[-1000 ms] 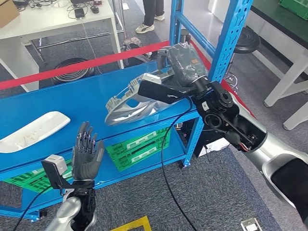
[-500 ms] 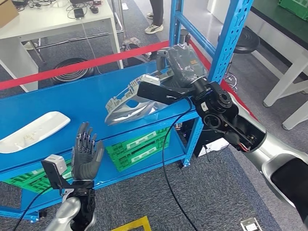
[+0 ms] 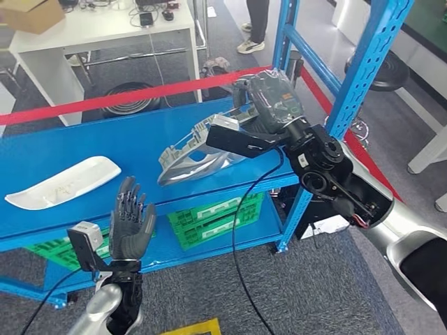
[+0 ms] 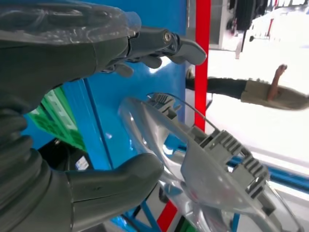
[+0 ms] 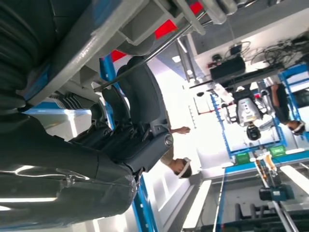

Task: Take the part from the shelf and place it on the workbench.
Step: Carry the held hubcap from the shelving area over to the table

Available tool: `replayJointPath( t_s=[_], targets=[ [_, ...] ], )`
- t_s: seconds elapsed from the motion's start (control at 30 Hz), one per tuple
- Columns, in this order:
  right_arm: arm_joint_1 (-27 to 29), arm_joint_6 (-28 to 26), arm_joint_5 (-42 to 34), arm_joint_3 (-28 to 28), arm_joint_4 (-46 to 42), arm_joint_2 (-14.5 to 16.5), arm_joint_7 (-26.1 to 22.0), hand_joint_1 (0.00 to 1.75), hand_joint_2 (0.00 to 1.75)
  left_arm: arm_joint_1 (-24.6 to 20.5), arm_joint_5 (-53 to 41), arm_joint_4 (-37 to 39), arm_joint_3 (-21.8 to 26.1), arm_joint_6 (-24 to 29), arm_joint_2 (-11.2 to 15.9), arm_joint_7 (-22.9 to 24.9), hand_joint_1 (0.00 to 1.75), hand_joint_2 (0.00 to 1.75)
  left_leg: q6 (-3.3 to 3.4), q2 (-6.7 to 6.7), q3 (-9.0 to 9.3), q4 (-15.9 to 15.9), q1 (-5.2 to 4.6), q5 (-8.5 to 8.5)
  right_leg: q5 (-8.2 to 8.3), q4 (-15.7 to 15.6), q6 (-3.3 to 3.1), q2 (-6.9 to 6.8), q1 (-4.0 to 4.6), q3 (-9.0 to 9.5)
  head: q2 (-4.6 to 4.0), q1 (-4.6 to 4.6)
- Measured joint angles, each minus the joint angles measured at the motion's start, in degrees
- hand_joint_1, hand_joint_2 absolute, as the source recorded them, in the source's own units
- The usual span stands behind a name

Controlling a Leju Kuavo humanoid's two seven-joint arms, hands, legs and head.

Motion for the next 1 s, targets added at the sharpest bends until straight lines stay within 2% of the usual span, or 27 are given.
replayJointPath(
  t_s=[0.03,0.1,0.13,0.17,0.23,0.27,0.3,0.33,0.37,0.4,0.43,0.5,0.53,0.6,0.67,0.7,0.77,0.8,0.83,0.87,0.9,0.93,1.0],
  targets=[
    [0.06,0.00,-0.07,0.07,0.02,-0.01,-0.02,1.75,1.75,0.00,0.02,-0.01,0.00,0.07,0.02,0.02,0.00,1.75,-0.41,-0.41,-0.09,-0.23,0.01,0.09,-0.43,-0.26,-0.53,0.33,0.24,0.28,0.00,-0.11],
    [0.11,-0.01,-0.20,0.16,0.02,0.01,-0.16,1.75,1.75,0.06,0.09,-0.02,0.00,0.22,0.04,0.06,0.00,1.75,-1.07,-0.88,-0.01,-0.92,0.11,0.49,-0.26,-0.48,-2.11,-0.87,0.57,0.56,-0.01,-0.69],
    [0.06,-0.02,-0.24,0.17,0.01,0.03,-0.25,1.75,1.75,0.08,0.15,-0.02,0.00,0.31,0.10,0.07,0.00,1.75,-1.24,-0.17,-0.27,-0.48,0.09,0.28,-0.19,-0.55,-2.69,-1.46,0.61,0.58,-0.01,-1.06],
    [0.03,-0.04,-0.24,0.16,0.01,0.06,-0.34,1.75,1.75,0.09,0.22,-0.02,0.00,0.38,0.15,0.08,0.00,1.75,-1.27,1.04,-1.13,1.29,0.02,-0.63,-0.08,-0.65,-3.20,-2.10,0.59,0.60,-0.01,-1.44],
    [0.04,-0.09,-0.24,0.12,0.00,0.08,-0.47,1.75,1.75,0.06,0.34,-0.02,0.00,0.49,0.21,0.06,0.00,1.75,-1.08,3.64,-4.49,8.19,-0.26,-4.04,-0.01,-0.74,-3.80,-3.21,0.81,0.57,-0.01,-2.12],
    [0.10,-0.10,-0.24,0.13,0.01,0.08,-0.56,1.75,1.75,0.08,0.42,-0.02,0.00,0.54,0.21,0.06,0.00,1.75,-0.97,4.16,-6.82,12.85,-0.41,-5.98,-0.02,-0.74,-3.98,-3.79,1.05,0.54,-0.01,-2.33],
    [0.19,-0.09,-0.24,0.17,0.03,0.07,-0.67,1.75,1.75,0.12,0.49,-0.02,0.00,0.62,0.22,0.06,0.00,1.75,-0.81,4.28,-8.60,16.35,-0.58,-7.12,-0.05,-0.74,-4.06,-4.36,1.31,0.52,-0.01,-2.39],
    [0.27,-0.08,-0.23,0.20,0.06,0.08,-0.77,1.75,1.75,0.16,0.58,-0.02,0.00,0.72,0.24,0.06,0.00,1.75,-0.52,4.31,-9.44,17.90,-0.80,-7.23,-0.07,-0.74,-4.13,-4.91,1.59,0.51,-0.01,-2.42],
    [0.34,-0.07,-0.23,0.22,0.09,0.08,-0.85,1.75,1.75,0.19,0.66,-0.02,0.00,0.79,0.26,0.06,0.00,1.75,-0.07,4.38,-9.18,17.25,-1.06,-6.36,-0.08,-0.74,-4.18,-5.48,1.88,0.51,-0.01,-2.45],
    [0.35,-0.07,-0.19,0.21,0.10,0.08,-0.90,1.75,1.75,0.19,0.72,-0.02,0.00,0.83,0.27,0.05,0.00,1.75,0.54,4.63,-7.43,13.76,-1.40,-4.50,-0.09,-0.74,-4.19,-5.96,2.11,0.55,-0.01,-2.46],
    [0.33,-0.07,-0.12,0.16,0.11,0.08,-0.92,1.75,1.75,0.17,0.75,-0.02,0.00,0.78,0.27,0.02,0.00,1.75,1.30,5.45,-5.04,9.15,-1.90,-2.52,-0.10,-0.74,-4.18,-6.41,2.28,0.61,-0.01,-2.46],
    [0.28,-0.05,0.05,-0.03,0.11,0.06,-0.93,1.75,1.75,0.05,0.75,-0.02,0.00,0.55,0.24,-0.07,0.00,1.75,2.32,6.91,-1.67,2.31,-2.82,-0.08,-0.16,-0.70,-3.99,-7.14,2.64,0.65,-0.01,-2.36],
    [0.27,-0.04,0.12,-0.12,0.11,0.04,-0.92,1.75,1.75,0.00,0.75,-0.02,0.00,0.45,0.22,-0.11,0.00,1.75,2.52,7.24,-1.17,1.03,-3.16,0.25,-0.18,-0.70,-3.80,-7.47,2.71,0.65,-0.01,-2.31],
    [0.26,-0.03,0.18,-0.24,0.11,0.01,-0.92,1.75,1.75,-0.06,0.74,-0.02,0.00,0.37,0.19,-0.14,0.00,1.75,2.66,6.34,-1.30,0.62,-3.28,0.47,-0.25,-0.76,-3.26,-8.05,2.67,0.63,-0.01,-2.25],
    [0.24,-0.03,0.19,-0.40,0.13,-0.04,-0.91,1.75,1.75,-0.17,0.74,-0.02,0.00,0.32,0.12,-0.16,0.00,1.75,3.04,5.57,-1.08,0.07,-3.00,0.80,-1.37,0.60,-2.71,-6.93,2.42,0.02,-0.01,-2.08],
    [0.23,-0.03,0.19,-0.50,0.14,-0.07,-0.91,1.75,1.75,-0.29,0.74,-0.02,0.00,0.30,0.03,-0.17,0.00,1.75,3.23,5.20,-0.93,-0.18,-2.83,0.95,-2.77,2.94,-2.49,-5.86,2.29,-1.08,-0.01,-1.89],
    [0.26,-0.01,0.19,-0.62,0.18,-0.10,-0.92,1.75,1.75,-0.47,0.75,-0.01,0.00,0.24,-0.16,-0.18,0.00,1.75,3.40,4.48,-0.89,-0.25,-2.73,0.98,-6.29,10.71,-2.19,-4.10,2.16,-4.85,-0.01,-1.42],
    [0.32,0.00,0.19,-0.62,0.20,-0.11,-0.92,1.75,1.75,-0.47,0.75,-0.01,0.00,0.22,-0.24,-0.18,0.00,1.75,3.43,4.01,-0.86,-0.22,-2.73,0.94,-7.39,14.39,-2.06,-3.83,2.15,-6.80,-0.01,-1.17],
    [0.37,0.02,0.19,-0.62,0.24,-0.13,-0.92,1.75,1.75,-0.44,0.76,0.01,0.00,0.21,-0.27,-0.18,0.00,1.75,3.42,3.49,-0.81,-0.16,-2.70,0.86,-7.47,16.41,-1.96,-3.74,2.10,-8.07,-0.01,-0.97],
    [0.40,0.03,0.20,-0.63,0.26,-0.14,-0.92,1.75,1.75,-0.42,0.77,0.02,0.00,0.20,-0.28,-0.19,0.00,1.75,3.36,2.92,-0.73,-0.08,-2.65,0.76,-6.47,16.26,-1.90,-3.72,2.05,-8.34,-0.01,-0.80],
    [0.41,0.04,0.20,-0.64,0.28,-0.14,-0.93,1.75,1.75,-0.41,0.77,0.02,0.00,0.20,-0.30,-0.21,0.00,1.75,3.23,2.32,-0.60,0.06,-2.55,0.58,-4.50,13.83,-1.86,-3.64,1.97,-7.50,-0.01,-0.63],
    [0.38,0.07,0.19,-0.66,0.28,-0.14,-0.95,1.75,1.75,-0.42,0.77,0.03,0.00,0.17,-0.33,-0.26,0.00,1.75,2.99,1.73,-0.47,0.32,-2.41,0.30,-1.97,9.55,-1.80,-3.26,1.86,-5.77,-0.01,-0.51],
    [0.20,0.17,0.14,-0.67,0.31,-0.14,-1.02,1.75,1.75,-0.52,0.78,0.05,0.00,0.06,-0.39,-0.44,0.00,1.75,2.35,0.64,-0.65,1.02,-2.29,-0.28,0.84,2.36,-1.81,-1.78,1.70,-2.47,-0.01,-0.34]
  ],
)
